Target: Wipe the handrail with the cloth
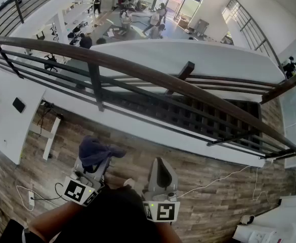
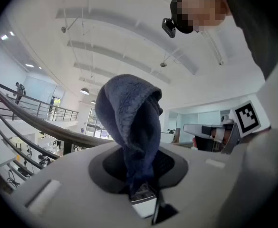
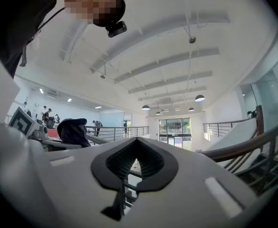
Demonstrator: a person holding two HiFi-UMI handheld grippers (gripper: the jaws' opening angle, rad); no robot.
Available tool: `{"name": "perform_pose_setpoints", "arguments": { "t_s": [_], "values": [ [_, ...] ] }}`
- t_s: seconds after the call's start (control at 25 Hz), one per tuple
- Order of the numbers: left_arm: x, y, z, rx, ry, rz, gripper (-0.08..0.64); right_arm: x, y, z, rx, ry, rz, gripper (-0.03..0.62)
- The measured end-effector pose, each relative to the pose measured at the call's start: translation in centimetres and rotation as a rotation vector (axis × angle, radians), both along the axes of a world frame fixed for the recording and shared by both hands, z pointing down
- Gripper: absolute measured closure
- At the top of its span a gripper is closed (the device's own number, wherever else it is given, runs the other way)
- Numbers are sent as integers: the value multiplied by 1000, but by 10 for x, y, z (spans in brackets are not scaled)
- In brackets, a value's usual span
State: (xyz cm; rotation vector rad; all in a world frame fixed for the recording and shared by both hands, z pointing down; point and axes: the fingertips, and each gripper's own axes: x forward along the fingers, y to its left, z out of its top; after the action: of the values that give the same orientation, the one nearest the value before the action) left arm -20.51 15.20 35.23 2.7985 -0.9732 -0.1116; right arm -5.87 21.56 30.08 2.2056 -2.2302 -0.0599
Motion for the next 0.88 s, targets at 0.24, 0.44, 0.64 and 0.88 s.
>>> {"name": "perform_pose_setpoints", "arguments": {
  "t_s": [0.24,0.44,0.64,0.88],
  "values": [
    [0,-6,-12,-20,42,-38,477,3,1,-4,-2,-31,11,592],
    [13,-2,-20,16,32,-15,477,6,8,0,-2,-40,16,591],
    [29,1,-20,28,28,7,477,14,9,6,-14,-21,26,591],
    [37,3,-13,65,-35,-10,477,34,2,2,-14,-57,50,591]
  ]
}}
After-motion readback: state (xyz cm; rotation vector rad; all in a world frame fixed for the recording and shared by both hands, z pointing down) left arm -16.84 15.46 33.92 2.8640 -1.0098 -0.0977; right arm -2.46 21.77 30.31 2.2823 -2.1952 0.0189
